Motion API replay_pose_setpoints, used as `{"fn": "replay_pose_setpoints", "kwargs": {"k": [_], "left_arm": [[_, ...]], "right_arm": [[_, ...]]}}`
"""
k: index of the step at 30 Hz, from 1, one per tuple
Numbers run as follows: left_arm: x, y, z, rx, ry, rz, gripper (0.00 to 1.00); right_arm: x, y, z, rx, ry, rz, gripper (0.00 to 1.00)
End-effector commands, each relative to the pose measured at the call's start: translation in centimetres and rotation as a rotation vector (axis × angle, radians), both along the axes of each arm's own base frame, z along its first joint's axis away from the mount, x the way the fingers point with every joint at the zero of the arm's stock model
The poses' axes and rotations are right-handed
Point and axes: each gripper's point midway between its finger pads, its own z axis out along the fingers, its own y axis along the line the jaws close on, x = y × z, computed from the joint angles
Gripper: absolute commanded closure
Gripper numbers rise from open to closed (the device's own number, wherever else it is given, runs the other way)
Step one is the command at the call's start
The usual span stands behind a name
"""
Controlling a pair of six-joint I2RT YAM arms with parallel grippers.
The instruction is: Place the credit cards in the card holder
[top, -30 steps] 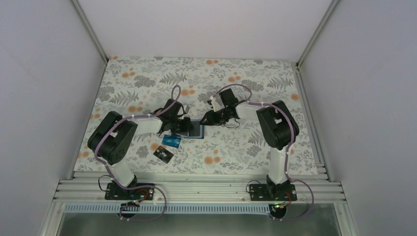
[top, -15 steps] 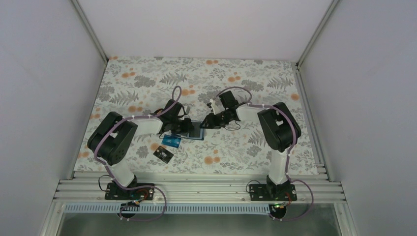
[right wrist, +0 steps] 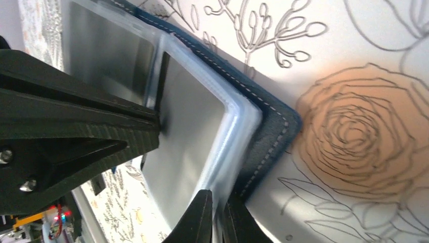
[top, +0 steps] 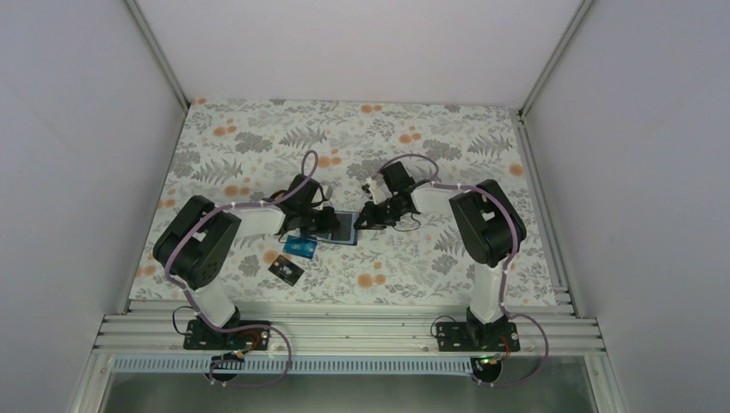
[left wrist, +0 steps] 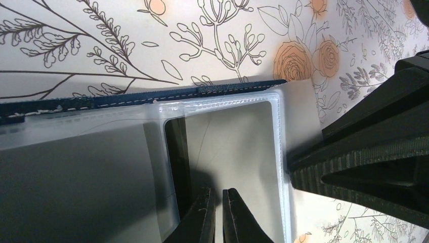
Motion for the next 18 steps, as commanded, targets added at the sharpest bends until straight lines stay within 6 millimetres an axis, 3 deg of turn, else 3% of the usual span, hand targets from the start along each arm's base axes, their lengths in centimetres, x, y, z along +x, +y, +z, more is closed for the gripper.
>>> {"fn": "replay_pose_setpoints", "kwargs": {"k": [1, 10, 18], "left_arm": [[-2.0, 1.1, -1.6, 0.069, 0.083, 0.004, 0.92], [-1.2, 0.7, 1.1, 0.043, 0.042, 0.012, 0.90], [-1.0, 0.8, 4.4, 0.023, -0.007, 0.027, 0.77]], "right_arm": [[0.7, -0.6, 1.5, -0.069, -0.069, -0.019, 0.94], [0.9, -0.8, 2.3, -0.085, -0.079, -0.017, 0.96], [0.9, -0.3, 3.8, -0.061, -0.066, -0.004, 0.96]]}}
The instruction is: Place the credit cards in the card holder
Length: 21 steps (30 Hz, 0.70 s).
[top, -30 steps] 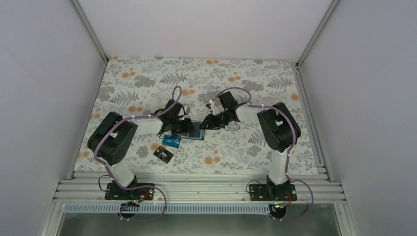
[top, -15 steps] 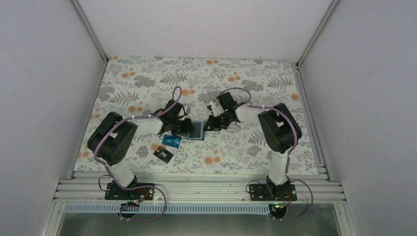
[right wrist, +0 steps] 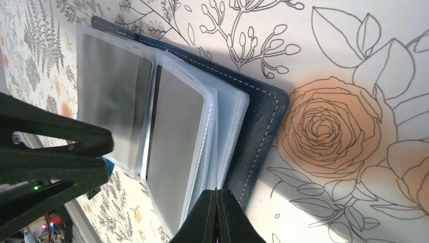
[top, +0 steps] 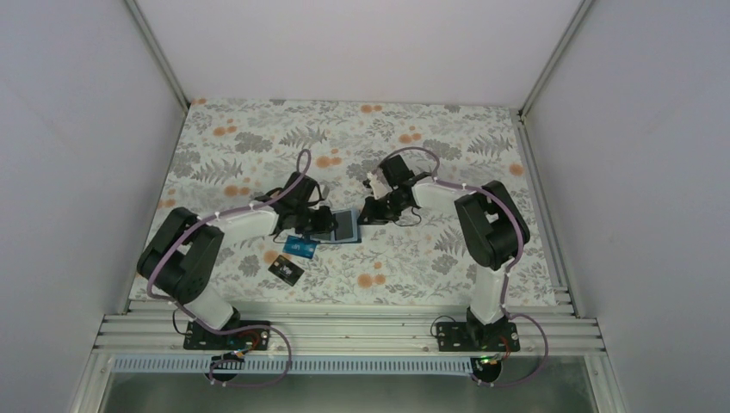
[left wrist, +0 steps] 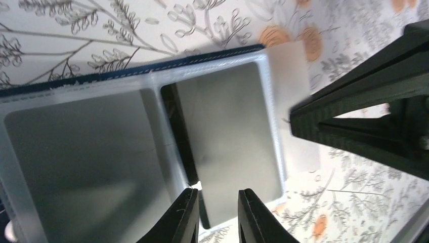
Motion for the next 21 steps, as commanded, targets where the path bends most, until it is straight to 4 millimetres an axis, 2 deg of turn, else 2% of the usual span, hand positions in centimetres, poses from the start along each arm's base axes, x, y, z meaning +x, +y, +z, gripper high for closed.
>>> {"fn": "replay_pose_setpoints", "kwargs": {"k": [1, 11, 21], "left_arm": [[0.6, 0.0, 2.5, -0.002, -0.044, 0.015, 0.76], [0.4, 1.6, 3.0, 0.059, -0.072, 0.045, 0.71], [0.2, 3.7, 2.7, 0.094, -0.081, 0.088, 0.66]], "right_arm": [[0.1, 0.9, 3.0, 0.044, -0.033, 0.023, 0.95], [-0.9, 2.5, 5.4, 0.163, 0.025, 0.064, 0.95], [-1.1, 4.0, 6.2, 0.208, 0.059, 0.081, 0.95]]}}
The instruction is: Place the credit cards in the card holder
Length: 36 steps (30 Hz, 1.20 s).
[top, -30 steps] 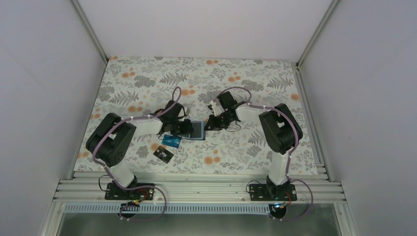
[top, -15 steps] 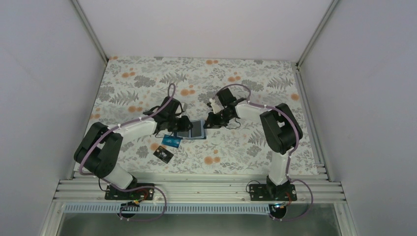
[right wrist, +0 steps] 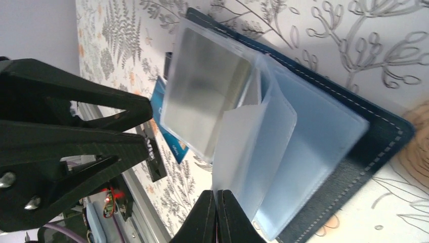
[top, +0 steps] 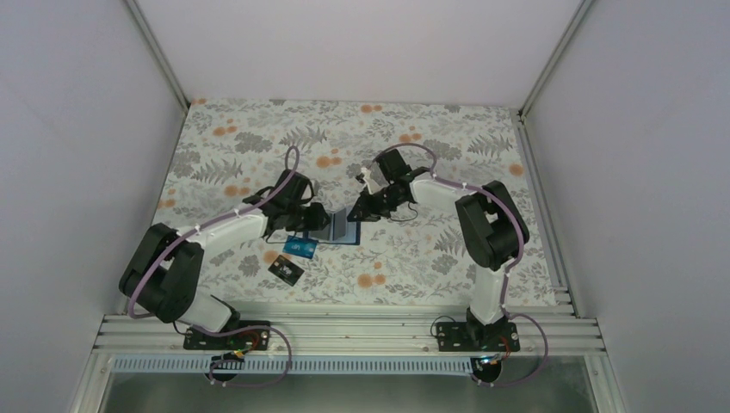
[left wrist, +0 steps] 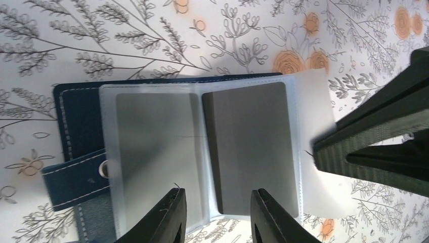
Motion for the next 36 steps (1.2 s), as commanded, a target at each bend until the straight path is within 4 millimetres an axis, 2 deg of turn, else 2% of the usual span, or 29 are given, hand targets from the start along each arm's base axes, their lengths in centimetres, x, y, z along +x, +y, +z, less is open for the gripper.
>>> {"fn": "replay_pose_setpoints", "kwargs": {"k": [1, 11, 24, 32, 36], "left_arm": [[-0.2, 1.5, -0.3, 0.034, -0.008, 0.021, 0.65], [-0.3, 2.8, -1.1, 0.032, -0.002, 0.043, 0.65], [-0.5, 4.4, -1.0, 0.014, -0.011, 0.063, 0.65], [-0.8, 5.7, -1.4, 0.015, -0.010, 0.079, 0.65], [-0.8, 5.9, -1.5, 0.010, -0.006, 0.081, 0.65]], "right_arm": [[-0.1, 1.7, 3.0, 0.068, -0.017, 0.028, 0.95], [-0.1, 4.4, 3.1, 0.093, 0.017, 0.063, 0.94], [0.1, 8.2, 2.7, 0.107, 0.052, 0.109, 0.94], [0.4, 9.5, 1.4, 0.094, 0.078, 0.119, 0.95], [0.4, 9.4, 1.5, 0.083, 0.067, 0.120, 0.95]]}}
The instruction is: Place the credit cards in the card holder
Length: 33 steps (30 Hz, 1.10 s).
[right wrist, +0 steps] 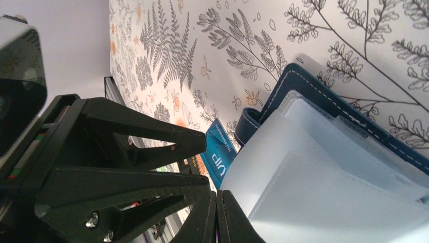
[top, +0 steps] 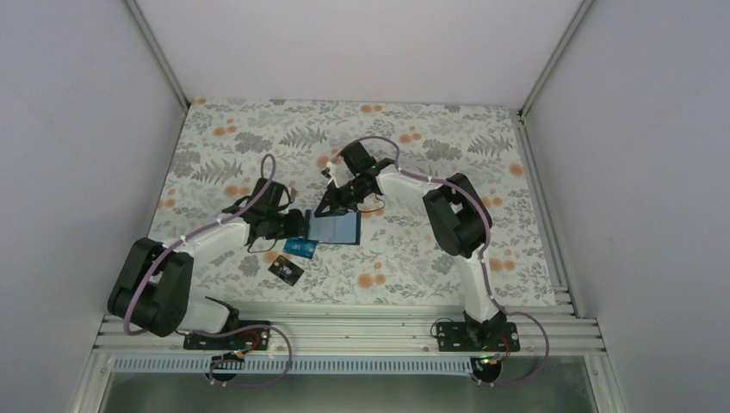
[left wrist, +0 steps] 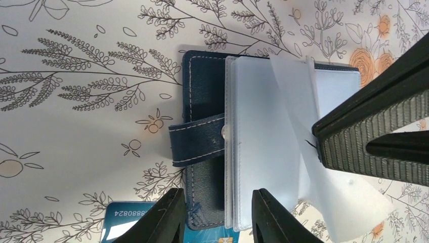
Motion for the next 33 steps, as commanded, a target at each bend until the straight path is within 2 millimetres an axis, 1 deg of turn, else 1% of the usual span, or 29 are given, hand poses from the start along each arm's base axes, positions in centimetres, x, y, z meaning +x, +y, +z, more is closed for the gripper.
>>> {"fn": "replay_pose_setpoints", "kwargs": {"k": [1, 4, 9, 13, 14, 16, 18, 20, 22, 24, 26, 28, 31, 33], "left_arm": [[0.1, -0.1, 0.6, -0.019, -0.029, -0.023, 0.65], [0.2, -0.3, 0.8, -0.026, -0.033, -0.031, 0.65], [0.5, -0.6, 1.2, -0.034, -0.038, -0.036, 0.65], [0.8, -0.6, 1.4, -0.033, -0.034, -0.030, 0.65], [0.8, -0.5, 1.4, -0.028, -0.033, -0.027, 0.65], [0.7, -0.2, 1.3, -0.015, -0.025, -0.014, 0.65], [0.5, 0.1, 1.4, -0.003, -0.020, -0.002, 0.65], [0.2, 0.5, 1.4, 0.011, -0.010, 0.015, 0.64], [-0.2, 1.0, 1.4, 0.031, -0.002, 0.033, 0.60], [-0.7, 2.0, 1.3, 0.069, 0.014, 0.067, 0.56], [-1.4, 2.9, 1.2, 0.098, 0.029, 0.101, 0.54], [-2.3, 3.9, 1.0, 0.122, 0.046, 0.139, 0.50], [-3.9, 5.4, 0.7, 0.154, 0.077, 0.214, 0.47], [-4.8, 6.1, 0.4, 0.159, 0.100, 0.266, 0.45]], "right_arm": [[-0.6, 0.2, 0.4, -0.015, 0.001, 0.014, 0.95], [-0.8, -0.9, 0.3, -0.043, -0.020, 0.005, 0.95], [-1.1, -3.6, -0.2, -0.083, -0.049, -0.027, 0.95], [-1.4, -5.9, -1.2, -0.121, -0.062, -0.055, 0.90], [-1.5, -6.3, -1.4, -0.125, -0.064, -0.059, 0.88], [-2.0, -7.4, -2.0, -0.140, -0.058, -0.066, 0.78], [-2.1, -8.3, -2.1, -0.148, -0.066, -0.074, 0.72], [-1.9, -9.2, -1.9, -0.165, -0.090, -0.089, 0.65], [-1.5, -10.0, -1.4, -0.183, -0.122, -0.104, 0.58], [-1.3, -10.6, -0.9, -0.206, -0.161, -0.116, 0.51], [-1.2, -11.0, -0.1, -0.214, -0.197, -0.121, 0.47], [-1.4, -10.9, 0.9, -0.190, -0.226, -0.114, 0.44], [-2.4, -9.8, 2.3, -0.144, -0.267, -0.078, 0.40], [-3.5, -8.7, 2.8, -0.118, -0.286, -0.039, 0.39]]}}
